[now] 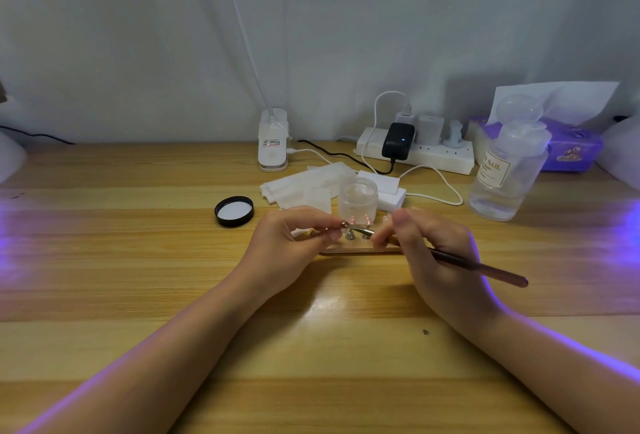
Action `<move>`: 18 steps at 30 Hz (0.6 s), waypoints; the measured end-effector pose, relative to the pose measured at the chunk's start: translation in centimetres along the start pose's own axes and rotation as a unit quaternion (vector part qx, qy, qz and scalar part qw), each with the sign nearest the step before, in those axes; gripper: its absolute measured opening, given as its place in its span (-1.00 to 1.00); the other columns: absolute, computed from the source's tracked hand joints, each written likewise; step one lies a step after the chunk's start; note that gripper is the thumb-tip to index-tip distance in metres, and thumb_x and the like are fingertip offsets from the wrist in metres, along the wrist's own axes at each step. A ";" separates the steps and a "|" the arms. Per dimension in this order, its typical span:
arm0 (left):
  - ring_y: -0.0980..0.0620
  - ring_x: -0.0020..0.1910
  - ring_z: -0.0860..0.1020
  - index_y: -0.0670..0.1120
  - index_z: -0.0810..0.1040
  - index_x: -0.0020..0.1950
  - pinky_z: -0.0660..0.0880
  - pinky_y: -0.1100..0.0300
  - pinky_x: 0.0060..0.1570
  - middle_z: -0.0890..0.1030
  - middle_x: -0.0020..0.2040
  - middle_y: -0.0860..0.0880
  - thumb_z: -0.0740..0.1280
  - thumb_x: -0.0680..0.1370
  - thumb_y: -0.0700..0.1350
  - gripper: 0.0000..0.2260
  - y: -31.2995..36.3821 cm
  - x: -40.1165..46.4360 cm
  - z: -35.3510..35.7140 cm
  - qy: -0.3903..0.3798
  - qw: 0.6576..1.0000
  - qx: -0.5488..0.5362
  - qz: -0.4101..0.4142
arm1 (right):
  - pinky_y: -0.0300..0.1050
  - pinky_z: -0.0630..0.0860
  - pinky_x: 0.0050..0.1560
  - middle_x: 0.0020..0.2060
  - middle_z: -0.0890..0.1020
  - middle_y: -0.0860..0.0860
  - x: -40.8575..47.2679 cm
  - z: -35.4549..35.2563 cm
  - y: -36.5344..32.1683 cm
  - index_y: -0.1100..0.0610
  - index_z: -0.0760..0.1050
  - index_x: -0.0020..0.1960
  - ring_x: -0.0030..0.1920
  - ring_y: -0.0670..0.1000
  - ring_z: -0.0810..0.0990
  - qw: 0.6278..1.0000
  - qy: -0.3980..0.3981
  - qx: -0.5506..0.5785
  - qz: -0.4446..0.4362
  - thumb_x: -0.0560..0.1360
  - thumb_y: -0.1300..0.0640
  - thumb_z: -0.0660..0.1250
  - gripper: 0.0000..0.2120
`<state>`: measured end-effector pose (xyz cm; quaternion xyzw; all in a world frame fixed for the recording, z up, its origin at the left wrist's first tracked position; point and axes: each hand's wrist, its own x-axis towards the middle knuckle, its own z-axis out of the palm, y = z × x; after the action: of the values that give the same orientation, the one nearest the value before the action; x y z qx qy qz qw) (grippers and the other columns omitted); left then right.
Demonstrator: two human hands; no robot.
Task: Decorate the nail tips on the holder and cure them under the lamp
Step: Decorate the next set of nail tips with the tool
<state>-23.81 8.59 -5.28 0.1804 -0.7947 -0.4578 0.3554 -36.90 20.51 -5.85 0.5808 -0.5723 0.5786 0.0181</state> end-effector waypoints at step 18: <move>0.27 -0.18 0.59 0.01 0.66 -0.14 0.45 0.46 -0.15 0.67 -0.20 0.15 0.43 0.40 -0.26 -0.83 0.0 -0.1 0.0 -0.001 1.000 -0.025 -0.009 | -0.40 0.41 -0.19 -0.32 0.60 -0.07 0.0 -0.2 0.1 0.07 0.53 -0.23 -0.25 -0.18 0.56 0.999 0.020 0.029 0.026 0.55 -0.11 0.07 -0.61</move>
<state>-23.75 8.63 -5.34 0.1783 -0.7816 -0.4809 0.3550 -37.12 20.62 -5.83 0.5544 -0.5699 0.6065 -0.0019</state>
